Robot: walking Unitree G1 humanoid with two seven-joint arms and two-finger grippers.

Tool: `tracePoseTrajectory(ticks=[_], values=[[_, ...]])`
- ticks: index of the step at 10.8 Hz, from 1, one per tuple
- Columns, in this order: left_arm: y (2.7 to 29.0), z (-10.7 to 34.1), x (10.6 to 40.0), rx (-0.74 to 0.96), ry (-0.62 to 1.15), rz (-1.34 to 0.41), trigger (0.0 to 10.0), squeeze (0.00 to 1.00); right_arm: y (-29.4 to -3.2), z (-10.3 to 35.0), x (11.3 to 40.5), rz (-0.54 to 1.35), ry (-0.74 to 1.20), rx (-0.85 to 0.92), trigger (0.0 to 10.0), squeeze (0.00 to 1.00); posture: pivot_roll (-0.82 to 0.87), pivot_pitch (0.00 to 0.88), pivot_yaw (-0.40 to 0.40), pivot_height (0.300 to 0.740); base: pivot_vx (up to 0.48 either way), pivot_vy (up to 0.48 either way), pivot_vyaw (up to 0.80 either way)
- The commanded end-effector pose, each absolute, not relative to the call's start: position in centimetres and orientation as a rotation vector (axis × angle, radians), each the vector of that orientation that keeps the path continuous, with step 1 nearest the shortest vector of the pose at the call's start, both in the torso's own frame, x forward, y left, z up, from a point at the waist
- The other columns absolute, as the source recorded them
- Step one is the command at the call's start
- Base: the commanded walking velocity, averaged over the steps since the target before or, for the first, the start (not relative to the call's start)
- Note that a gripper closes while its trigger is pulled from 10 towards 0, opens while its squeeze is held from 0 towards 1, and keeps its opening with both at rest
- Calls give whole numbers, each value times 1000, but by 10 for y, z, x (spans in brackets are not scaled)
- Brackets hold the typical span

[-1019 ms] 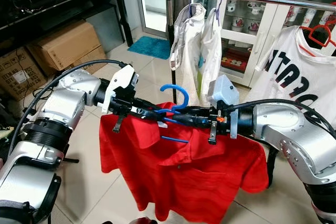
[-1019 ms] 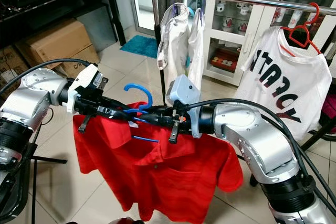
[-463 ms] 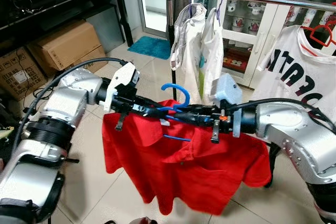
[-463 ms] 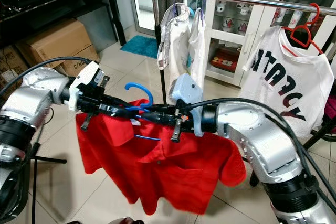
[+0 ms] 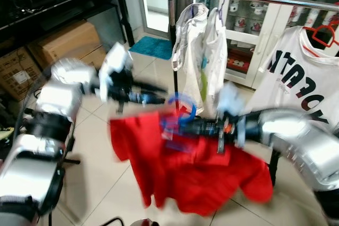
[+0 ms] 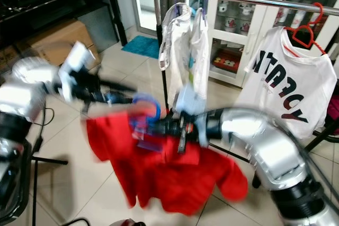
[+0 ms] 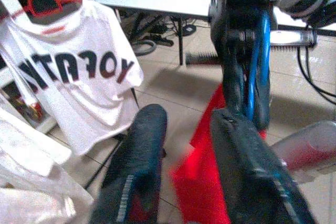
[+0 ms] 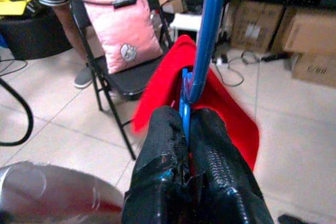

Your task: Hang hanger

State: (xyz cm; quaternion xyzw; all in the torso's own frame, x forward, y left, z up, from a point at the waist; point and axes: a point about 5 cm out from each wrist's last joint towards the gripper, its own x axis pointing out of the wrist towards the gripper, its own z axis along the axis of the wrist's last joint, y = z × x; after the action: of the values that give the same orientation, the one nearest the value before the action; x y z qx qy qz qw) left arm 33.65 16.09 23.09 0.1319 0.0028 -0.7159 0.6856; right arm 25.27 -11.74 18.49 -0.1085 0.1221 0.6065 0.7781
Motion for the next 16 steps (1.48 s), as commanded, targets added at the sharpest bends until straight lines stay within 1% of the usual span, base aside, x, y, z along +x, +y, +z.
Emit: tracePoseTrajectory(ticks=[1, 2, 3, 4, 5, 6, 7, 8, 9, 11, 12, 13, 14, 15, 16], values=[[162, 239, 338, 308, -25, -1598, 10000, 1000, -121, 192, 254, 1304, 249, -254, 0, 0, -163, 0, 131, 740, 0, 0, 0], [160, 240, 339, 300, -50, -1596, 10000, 1000, -125, 191, 254, 1292, 260, -256, 0, 0, -164, 0, 131, 740, 0, 0, 0], [157, 241, 339, 281, -85, -1579, 10000, 769, -130, 188, 255, 1268, 277, -257, 0, 0, -166, 0, 130, 740, 0, 0, 0], [158, 239, 345, 234, -101, -1472, 10000, 741, -134, 181, 257, 1217, 292, -236, 0, 0, -169, 0, 127, 740, 0, 0, 0], [161, 234, 348, 220, -92, -1383, 10000, 733, -135, 176, 258, 1170, 303, -211, 0, 0, -168, 0, 121, 740, 0, 0, 0], [164, 225, 350, 200, -62, -1289, 10000, 698, -138, 167, 260, 1104, 312, -181, 0, 0, -170, 0, 119, 740, 0, 0, 0], [169, 201, 347, 96, -17, -1162, 10000, 278, -146, 147, 266, 930, 304, -96, 0, 0, -178, 0, 125, 740, 0, 0, 0], [173, 165, 340, 35, 68, -996, 10000, 0, -157, 126, 269, 707, 308, -57, 0, 0, -176, 0, 118, 740, 0, 0, 0], [175, 145, 337, 64, 126, -904, 10000, 0, -165, 115, 270, 583, 319, -47, 0, 0, -172, 0, 112, 740, 0, 0, 0], [176, 118, 321, -40, 116, -709, 10000, 0, -185, 93, 264, 212, 340, 85, 0, 0, -178, 0, 104, 740, 0, 0, 0], [174, 117, 318, -44, 102, -683, 10000, 0, -189, 92, 263, 163, 339, 82, 0, 0, -182, 0, 108, 740, 0, 0, 0], [171, 113, 316, -97, 93, -589, 10000, 0, -197, 86, 259, 53, 346, 86, 941, 0, -175, 0, 95, 740, 0, 0, 0], [170, 108, 315, -37, 97, -530, 10000, 0, -206, 79, 255, -86, 357, 117, 10000, 0, -155, 0, 74, 740, 0, 0, 0], [169, 111, 313, -22, 85, -497, 10000, 0, -207, 79, 256, -149, 335, 123, 10000, 0, -143, 0, 63, 740, 0, 0, 0], [168, 118, 313, 5, 54, -473, 10000, 0, -208, 84, 261, -185, 267, 98, 10000, 0, -141, 0, 56, 740, 0, 0, 0]])
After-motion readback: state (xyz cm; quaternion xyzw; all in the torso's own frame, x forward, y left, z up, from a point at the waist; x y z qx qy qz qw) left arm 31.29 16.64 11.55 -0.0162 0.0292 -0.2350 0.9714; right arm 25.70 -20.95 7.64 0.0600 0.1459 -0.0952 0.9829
